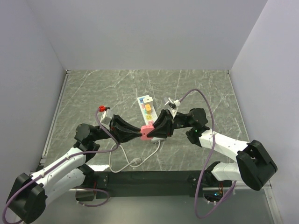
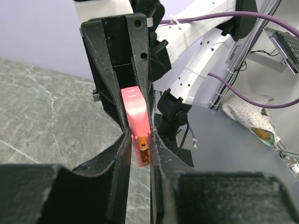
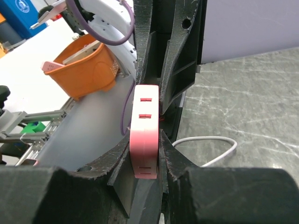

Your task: Insert the plug

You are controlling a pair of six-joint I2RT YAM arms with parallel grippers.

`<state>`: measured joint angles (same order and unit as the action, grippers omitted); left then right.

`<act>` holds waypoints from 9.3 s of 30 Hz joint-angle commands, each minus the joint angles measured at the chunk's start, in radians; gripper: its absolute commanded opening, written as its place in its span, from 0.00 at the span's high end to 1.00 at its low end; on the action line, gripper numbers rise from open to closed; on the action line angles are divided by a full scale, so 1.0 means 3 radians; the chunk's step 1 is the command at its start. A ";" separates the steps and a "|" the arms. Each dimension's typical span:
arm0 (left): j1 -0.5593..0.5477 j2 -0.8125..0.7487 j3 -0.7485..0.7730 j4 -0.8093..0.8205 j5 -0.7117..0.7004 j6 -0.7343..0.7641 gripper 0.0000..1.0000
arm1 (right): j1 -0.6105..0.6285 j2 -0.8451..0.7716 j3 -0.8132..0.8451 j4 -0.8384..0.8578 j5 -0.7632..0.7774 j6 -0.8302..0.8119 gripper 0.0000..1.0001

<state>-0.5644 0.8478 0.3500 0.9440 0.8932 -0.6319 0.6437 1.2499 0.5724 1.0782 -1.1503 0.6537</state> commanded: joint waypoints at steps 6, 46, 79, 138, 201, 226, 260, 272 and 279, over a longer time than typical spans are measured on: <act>-0.0011 -0.0249 0.0152 -0.0691 -0.0476 0.0332 0.12 | 0.0022 -0.0321 0.0377 -0.1561 0.0648 -0.1068 1.00; 0.0833 -0.0960 -0.0042 -0.1746 -0.1791 0.0496 0.01 | -0.0085 0.2082 0.3895 -0.6631 0.3175 -0.2041 1.00; 0.1048 -0.1031 -0.0108 -0.1694 -0.1500 0.0388 0.01 | -0.0029 0.3238 0.4939 -0.7404 0.3231 -0.1954 1.00; 0.1130 -0.1077 -0.0144 -0.1679 -0.1397 0.0337 0.01 | 0.0242 0.2573 0.4039 -0.7404 0.3323 -0.1719 1.00; 0.1109 -0.1113 -0.0134 -0.1756 -0.1459 0.0363 0.00 | 0.0222 0.2849 0.3916 -0.7496 0.3932 -0.1504 1.00; 0.1109 -0.1374 -0.0297 -0.1378 -0.1097 0.0292 0.01 | 0.0227 0.1276 0.3075 -0.6193 0.3228 -0.1397 1.00; -0.0236 0.0012 0.0429 -0.1250 -0.1111 0.0526 0.17 | 0.0523 -0.1109 0.0669 -0.3282 0.1743 -0.1243 1.00; -0.0246 0.0078 0.0388 -0.0999 -0.0447 0.0531 0.62 | 0.0528 -0.1124 0.0643 -0.3282 0.1611 -0.1330 1.00; -0.0246 0.0037 0.0286 -0.0642 0.0131 0.0348 0.95 | 0.0518 -0.1114 0.0628 -0.3180 0.1314 -0.1366 1.00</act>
<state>-0.6365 0.8677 0.4450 0.6491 0.8074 -0.5068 0.7940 0.9310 0.7624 0.0311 -0.6594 0.2489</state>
